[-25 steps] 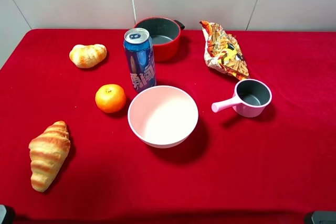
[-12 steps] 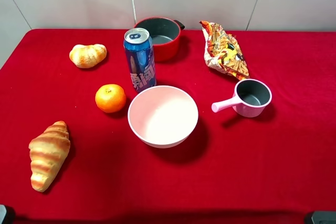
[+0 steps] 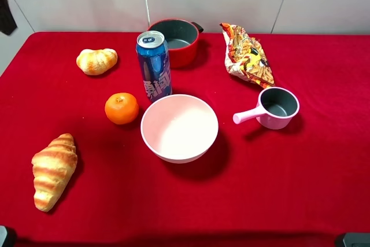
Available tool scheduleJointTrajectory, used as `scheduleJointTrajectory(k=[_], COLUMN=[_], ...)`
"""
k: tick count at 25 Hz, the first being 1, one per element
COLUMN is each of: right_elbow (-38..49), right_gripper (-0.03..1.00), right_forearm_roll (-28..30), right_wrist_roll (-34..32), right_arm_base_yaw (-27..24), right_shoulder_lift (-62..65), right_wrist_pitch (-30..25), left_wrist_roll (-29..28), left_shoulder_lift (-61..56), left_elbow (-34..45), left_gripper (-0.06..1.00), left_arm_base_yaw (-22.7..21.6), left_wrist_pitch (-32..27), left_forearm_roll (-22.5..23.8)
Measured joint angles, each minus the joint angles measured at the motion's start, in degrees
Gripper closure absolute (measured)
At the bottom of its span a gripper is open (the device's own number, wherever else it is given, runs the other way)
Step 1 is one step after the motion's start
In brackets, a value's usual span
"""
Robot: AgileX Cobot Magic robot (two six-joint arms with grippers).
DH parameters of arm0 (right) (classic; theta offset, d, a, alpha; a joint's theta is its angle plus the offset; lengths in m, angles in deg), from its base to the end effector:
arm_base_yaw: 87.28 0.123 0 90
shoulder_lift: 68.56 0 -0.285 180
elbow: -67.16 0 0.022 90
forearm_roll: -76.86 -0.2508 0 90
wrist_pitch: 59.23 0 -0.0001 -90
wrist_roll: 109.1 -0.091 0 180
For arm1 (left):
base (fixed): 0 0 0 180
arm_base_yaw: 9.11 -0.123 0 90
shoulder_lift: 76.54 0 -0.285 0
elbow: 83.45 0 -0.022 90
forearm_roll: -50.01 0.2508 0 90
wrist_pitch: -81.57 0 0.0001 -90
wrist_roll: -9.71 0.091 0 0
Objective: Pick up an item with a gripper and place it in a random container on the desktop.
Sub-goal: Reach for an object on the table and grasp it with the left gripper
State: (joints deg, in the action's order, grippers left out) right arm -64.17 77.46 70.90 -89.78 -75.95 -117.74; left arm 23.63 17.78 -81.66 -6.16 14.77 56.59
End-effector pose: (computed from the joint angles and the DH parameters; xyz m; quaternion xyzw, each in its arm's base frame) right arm -0.0042 -0.0006 0.2800 0.0185 0.8412 -0.0170 0.5402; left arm 0.3000 -0.0059 0.3159 0.1592 0.9745 0.0694 0.1424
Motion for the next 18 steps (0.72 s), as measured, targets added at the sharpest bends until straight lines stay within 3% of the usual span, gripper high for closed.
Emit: scheduleJointTrajectory(k=[18], right_elbow=[0.0], right_gripper=[0.27], right_forearm_roll=[0.0], right_wrist_roll=[0.0], right_arm_base_yaw=[0.0], right_shoulder_lift=[0.0], right_wrist_pitch=[0.0], left_wrist_roll=[10.0], left_shoulder_lift=[21.9], left_elbow=[-14.3], left_gripper=[-0.02], left_arm_base_yaw=[0.8], left_wrist_pitch=[0.0], left_forearm_roll=[-0.5])
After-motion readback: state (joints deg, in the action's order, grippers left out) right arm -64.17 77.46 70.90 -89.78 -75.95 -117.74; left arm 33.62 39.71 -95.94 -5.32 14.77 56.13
